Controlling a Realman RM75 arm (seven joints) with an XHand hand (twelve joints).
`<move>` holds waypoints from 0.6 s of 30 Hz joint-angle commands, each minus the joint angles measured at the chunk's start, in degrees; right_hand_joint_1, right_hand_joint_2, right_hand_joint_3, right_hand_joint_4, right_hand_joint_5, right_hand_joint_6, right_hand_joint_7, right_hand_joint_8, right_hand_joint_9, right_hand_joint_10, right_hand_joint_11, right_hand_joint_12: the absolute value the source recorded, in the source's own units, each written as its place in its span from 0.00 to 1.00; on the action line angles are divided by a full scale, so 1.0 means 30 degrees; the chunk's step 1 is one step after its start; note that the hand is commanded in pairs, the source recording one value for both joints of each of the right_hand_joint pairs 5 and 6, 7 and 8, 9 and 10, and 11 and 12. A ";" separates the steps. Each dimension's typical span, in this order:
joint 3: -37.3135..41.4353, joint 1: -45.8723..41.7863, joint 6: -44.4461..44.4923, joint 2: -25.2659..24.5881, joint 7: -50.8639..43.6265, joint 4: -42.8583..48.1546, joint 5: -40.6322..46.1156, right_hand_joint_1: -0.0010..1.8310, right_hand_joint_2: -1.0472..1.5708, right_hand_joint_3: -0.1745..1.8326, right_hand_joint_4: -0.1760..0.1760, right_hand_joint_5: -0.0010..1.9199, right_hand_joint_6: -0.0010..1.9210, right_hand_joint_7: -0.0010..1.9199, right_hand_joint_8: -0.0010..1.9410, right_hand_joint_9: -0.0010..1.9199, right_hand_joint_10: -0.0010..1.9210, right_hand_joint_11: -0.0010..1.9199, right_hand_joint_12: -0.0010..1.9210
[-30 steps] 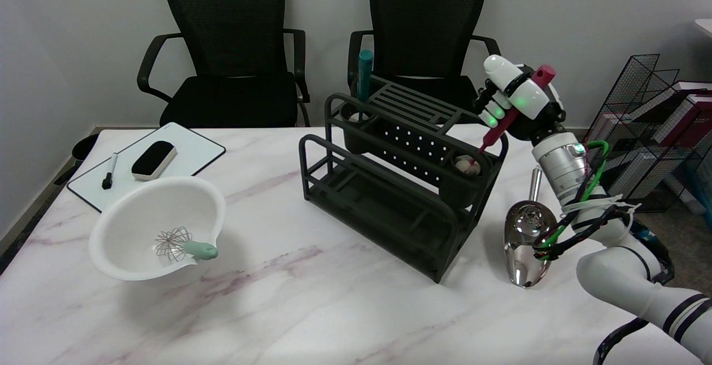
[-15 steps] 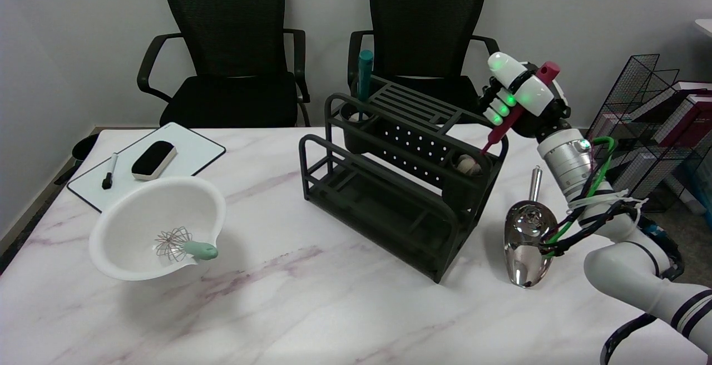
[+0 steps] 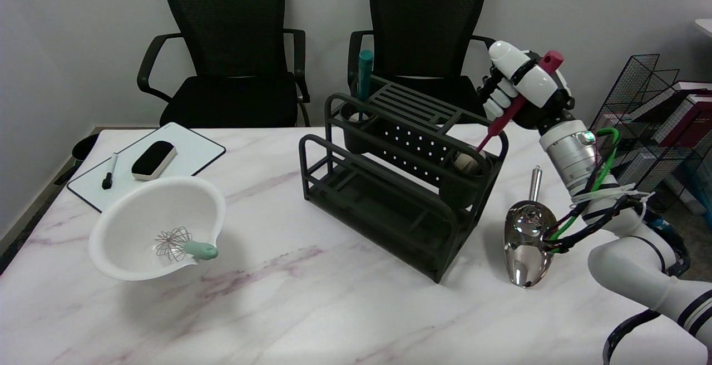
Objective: Pick up the pink sponge bottle brush.
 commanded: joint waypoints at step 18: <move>0.4027 -0.0392 -0.4583 0.0139 -0.0084 0.5047 -0.1483 0.53 1.00 0.27 0.50 1.00 1.00 1.00 0.99 1.00 1.00 1.00 1.00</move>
